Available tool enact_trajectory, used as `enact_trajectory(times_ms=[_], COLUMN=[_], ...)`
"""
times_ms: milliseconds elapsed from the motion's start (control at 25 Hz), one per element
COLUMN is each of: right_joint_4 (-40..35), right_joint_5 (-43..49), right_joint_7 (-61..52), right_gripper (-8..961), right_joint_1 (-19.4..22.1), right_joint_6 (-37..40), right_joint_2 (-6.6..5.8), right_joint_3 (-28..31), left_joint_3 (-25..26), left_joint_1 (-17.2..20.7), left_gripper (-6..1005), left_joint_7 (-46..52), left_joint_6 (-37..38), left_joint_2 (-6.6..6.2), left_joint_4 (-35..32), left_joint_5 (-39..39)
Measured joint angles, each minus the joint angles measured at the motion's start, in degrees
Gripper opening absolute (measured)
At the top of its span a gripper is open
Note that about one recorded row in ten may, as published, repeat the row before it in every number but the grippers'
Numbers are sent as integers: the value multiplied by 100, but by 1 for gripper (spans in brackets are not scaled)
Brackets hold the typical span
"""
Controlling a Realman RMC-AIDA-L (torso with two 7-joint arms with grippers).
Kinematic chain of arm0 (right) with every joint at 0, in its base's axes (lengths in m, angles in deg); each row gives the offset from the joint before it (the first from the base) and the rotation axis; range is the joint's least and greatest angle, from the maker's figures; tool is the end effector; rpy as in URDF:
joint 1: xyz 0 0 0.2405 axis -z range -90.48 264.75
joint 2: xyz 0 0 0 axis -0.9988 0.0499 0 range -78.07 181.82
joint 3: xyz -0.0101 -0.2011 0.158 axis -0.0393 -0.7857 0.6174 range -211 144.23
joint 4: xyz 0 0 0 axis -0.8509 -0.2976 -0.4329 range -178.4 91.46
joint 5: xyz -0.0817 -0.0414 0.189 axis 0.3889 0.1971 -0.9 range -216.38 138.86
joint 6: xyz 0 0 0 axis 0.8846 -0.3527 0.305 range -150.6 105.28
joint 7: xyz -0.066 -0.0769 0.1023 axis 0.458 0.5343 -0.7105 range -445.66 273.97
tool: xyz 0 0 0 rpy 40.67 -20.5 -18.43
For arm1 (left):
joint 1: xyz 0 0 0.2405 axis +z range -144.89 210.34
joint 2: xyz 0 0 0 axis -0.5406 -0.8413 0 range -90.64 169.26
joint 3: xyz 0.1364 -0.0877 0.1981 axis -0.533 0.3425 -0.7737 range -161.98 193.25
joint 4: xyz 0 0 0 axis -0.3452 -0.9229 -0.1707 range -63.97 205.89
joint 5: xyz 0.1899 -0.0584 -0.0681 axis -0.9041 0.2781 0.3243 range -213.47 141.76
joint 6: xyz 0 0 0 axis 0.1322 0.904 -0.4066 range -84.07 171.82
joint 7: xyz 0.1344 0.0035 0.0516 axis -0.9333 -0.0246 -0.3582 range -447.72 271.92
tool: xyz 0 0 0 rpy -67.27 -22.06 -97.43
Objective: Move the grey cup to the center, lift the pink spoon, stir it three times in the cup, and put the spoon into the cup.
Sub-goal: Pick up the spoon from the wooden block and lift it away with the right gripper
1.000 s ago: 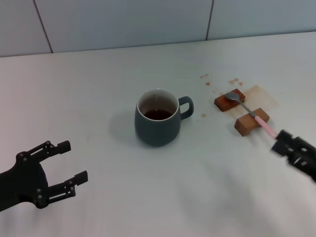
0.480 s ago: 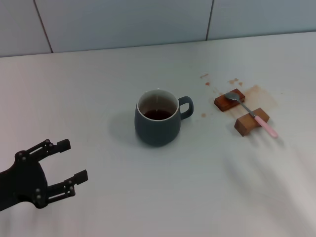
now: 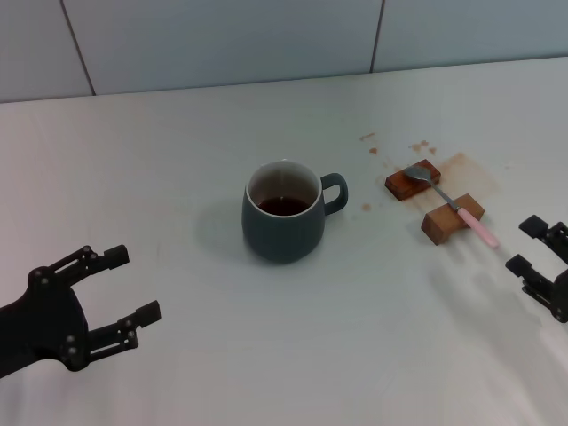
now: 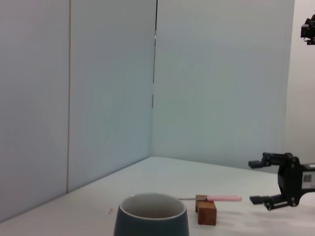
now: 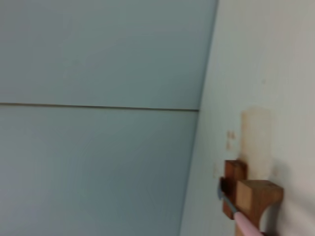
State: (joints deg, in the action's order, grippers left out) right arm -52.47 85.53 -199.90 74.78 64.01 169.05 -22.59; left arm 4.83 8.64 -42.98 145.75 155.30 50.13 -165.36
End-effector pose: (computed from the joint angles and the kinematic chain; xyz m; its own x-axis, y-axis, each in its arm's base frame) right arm 0.3839 0.2124 -0.0010 -0.5754 -0.4660 -0.6721 -0.7820 0.0729 0.6190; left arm -0.3166 0.2545 0.0048 0.7672 0.0912 0.6349 0.3418 -0.8957 -0.2844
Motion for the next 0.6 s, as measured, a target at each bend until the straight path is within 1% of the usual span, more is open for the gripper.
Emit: enact_trajectory(times_ms=[120,280,600], right_joint_4=[4,13,30], right_joint_5=[37,38,68], right_joint_7=[-155,-236,-260], right_gripper=[744,743,741], right_joint_1=[-77,-151,-336], right_joint_6=[-262,-451,-564], right_joint_2=[-2,14,1], right_joint_3=[-21,-19,-16], left_joint_3=[0,0,0], left_joint_1=[0,5,9], left_gripper=[832,832,832], left_joint_7=[-85,-103,-107], left_joint_6=[7,8,8], left_joint_2=[24,26,42], left_joint_4=[0,0,0], left_joint_5=[96,160,263])
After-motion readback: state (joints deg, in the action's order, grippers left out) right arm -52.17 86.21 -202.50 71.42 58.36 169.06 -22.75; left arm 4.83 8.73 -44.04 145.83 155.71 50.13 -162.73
